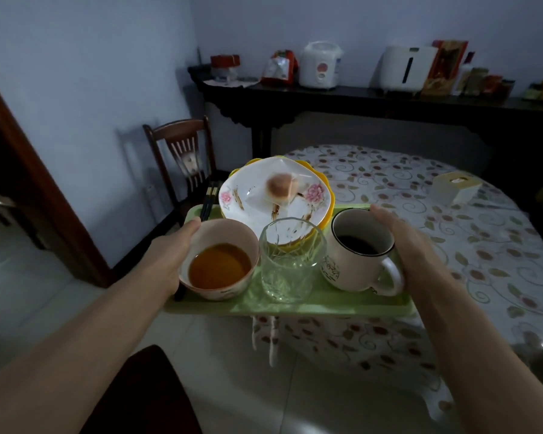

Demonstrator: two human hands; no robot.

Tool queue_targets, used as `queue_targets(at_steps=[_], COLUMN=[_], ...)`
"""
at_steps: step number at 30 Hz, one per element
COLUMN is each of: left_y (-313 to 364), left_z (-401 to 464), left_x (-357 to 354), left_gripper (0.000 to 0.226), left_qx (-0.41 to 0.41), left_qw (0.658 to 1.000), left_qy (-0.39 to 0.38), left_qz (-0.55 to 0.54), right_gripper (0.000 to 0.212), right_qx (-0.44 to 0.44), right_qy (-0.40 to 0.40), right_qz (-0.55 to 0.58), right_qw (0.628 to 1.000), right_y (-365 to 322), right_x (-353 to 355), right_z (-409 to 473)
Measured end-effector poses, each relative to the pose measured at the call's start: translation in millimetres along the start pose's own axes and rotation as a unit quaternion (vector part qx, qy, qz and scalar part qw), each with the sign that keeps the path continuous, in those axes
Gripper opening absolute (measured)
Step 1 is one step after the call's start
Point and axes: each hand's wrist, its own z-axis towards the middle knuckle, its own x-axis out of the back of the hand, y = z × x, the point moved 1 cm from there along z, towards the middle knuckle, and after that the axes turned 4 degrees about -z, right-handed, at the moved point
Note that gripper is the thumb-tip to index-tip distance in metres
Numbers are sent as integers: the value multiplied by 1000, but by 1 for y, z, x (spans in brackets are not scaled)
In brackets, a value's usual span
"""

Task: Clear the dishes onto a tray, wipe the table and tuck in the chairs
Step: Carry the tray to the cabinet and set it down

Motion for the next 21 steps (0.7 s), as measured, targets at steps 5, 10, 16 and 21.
queue_targets(at_steps=[5, 10, 16, 21], left_y=[-19, -45, -73, -92], left_z=[-36, -72, -120, -157], left_x=[35, 78, 129, 170], left_gripper=[57, 70, 60, 42], left_qx=[10, 6, 12, 5], left_qw=[997, 995, 987, 968], left_qy=[60, 71, 132, 218], left_qz=[-41, -71, -94, -126], right_gripper=[45, 45, 44, 42], right_qx=[96, 109, 112, 117], right_qy=[-80, -127, -203, -248], right_qz=[-37, -52, -74, -73], right_qw=[992, 985, 970, 959], right_y=[-4, -5, -4, -5], right_x=[-5, -21, -52, -84], right_z=[-24, -50, -87, -121])
